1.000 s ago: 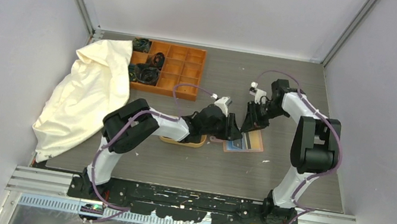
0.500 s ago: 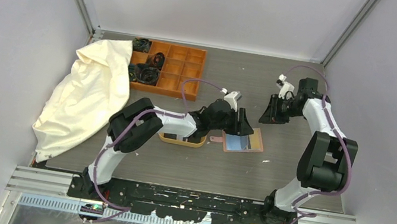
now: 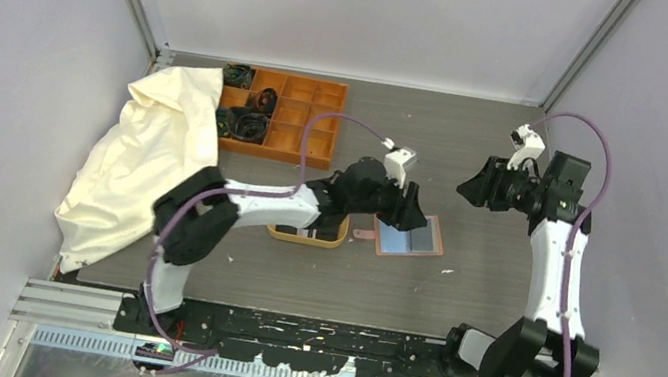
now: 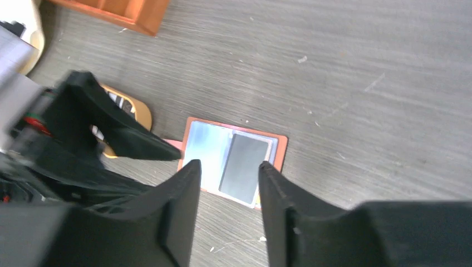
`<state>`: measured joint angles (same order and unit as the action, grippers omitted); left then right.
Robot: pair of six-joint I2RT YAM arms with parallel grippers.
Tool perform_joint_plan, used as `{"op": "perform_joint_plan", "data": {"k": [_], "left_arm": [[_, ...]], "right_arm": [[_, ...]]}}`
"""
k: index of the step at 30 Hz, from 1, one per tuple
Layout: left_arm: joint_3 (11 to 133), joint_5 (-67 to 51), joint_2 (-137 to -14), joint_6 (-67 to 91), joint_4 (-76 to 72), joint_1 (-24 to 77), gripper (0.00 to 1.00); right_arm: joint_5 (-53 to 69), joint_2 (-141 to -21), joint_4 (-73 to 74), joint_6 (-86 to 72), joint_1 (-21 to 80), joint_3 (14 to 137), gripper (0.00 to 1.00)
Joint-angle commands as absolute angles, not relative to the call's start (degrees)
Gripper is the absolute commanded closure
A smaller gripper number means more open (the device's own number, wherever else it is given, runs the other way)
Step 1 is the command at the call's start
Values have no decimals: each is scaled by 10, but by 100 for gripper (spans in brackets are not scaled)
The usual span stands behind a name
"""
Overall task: Put the credit cards into the card holder
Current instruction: Turn over the card slot in the card holder, then pick up the credit card from the storage box.
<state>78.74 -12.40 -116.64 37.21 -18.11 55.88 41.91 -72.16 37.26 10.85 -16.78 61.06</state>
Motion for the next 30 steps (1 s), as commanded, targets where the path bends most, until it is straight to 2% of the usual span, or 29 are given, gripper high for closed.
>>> {"op": "perform_joint_plan", "data": {"k": [1, 3, 4, 7, 9, 11, 13, 16, 20, 26, 30], "left_arm": [[679, -81, -973, 229, -221, 558, 47], [614, -69, -903, 184, -228, 555, 45], [585, -66, -871, 169, -227, 550, 43], [510, -52, -777, 158, -200, 527, 19], [470, -50, -723, 163, -164, 504, 8], [436, -50, -672, 170, -124, 474, 4], [410, -38, -625, 178, -81, 451, 1], [381, -11, -564, 183, -6, 414, 0], [350, 46, -531, 195, 51, 367, 3], [285, 50, -536, 268, 41, 323, 12], [260, 48, -542, 295, 22, 314, 24]], "right_arm": [[515, -630, 284, 142, -167, 563, 41], [587, -605, 260, 168, -167, 537, 3], [629, -598, 245, 167, -167, 525, 1], [744, -603, 223, 152, -157, 518, 1], [728, -614, 291, 207, -123, 543, 1], [664, -631, 362, 278, -53, 575, 0], [595, -646, 353, 262, 27, 590, 1], [541, -699, 338, 227, 114, 615, 2], [466, -794, 334, 160, 189, 665, 9], [371, -892, 267, 51, 308, 683, 17], [364, -957, 173, -90, 351, 697, 32]]}}
